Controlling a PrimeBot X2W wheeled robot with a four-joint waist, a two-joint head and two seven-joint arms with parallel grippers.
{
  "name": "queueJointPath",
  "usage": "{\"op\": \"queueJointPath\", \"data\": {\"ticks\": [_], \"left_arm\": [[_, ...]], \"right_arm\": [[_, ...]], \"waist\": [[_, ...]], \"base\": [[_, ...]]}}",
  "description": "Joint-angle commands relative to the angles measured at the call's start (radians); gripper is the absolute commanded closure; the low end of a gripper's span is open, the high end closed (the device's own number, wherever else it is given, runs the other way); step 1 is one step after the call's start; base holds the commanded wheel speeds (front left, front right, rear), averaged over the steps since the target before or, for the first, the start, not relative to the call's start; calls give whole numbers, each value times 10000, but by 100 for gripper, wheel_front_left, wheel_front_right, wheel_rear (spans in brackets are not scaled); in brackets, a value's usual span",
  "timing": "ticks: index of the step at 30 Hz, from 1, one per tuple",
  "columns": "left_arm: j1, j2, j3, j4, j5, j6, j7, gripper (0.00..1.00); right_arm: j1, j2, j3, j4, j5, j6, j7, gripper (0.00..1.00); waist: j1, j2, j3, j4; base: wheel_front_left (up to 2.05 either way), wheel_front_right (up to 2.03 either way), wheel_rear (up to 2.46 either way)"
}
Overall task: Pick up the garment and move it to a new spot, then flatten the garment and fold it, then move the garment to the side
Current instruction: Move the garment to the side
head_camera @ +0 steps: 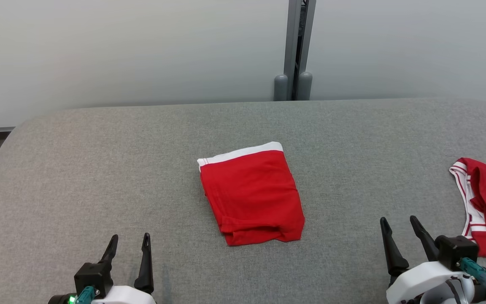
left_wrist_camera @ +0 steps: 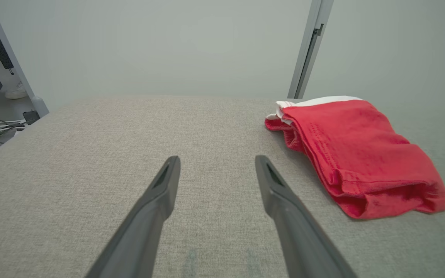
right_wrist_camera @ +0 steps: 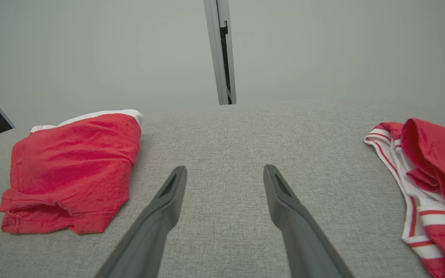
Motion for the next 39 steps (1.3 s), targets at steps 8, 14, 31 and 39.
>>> {"op": "queueJointPath", "data": {"ticks": [8, 14, 31, 39], "left_arm": [[-103, 52, -211, -185, -93, 22, -44, 0], [-541, 50, -790, -143, -279, -114, -46, 0], [-1296, 47, -1804, -84, -718, -101, -44, 0], [-1381, 41, -1757, -116, -598, -46, -44, 0]], "right_arm": [[-166, -53, 386, 232, 455, 0, -36, 0], [-1255, -55, 1052, 910, 1055, 0, -34, 0], [-4174, -58, 1361, 4622, 2487, 0, -19, 0], [-4511, -38, 2063, 4999, 3146, 1, -16, 100]], "waist": [[0, -1, 312, 230], [0, -1, 1069, 1004], [0, -1, 2120, 2943], [0, -1, 2142, 2686]], "base": [[0, 0, 0], [0, 0, 0], [0, 0, 0], [0, 0, 0]]}}
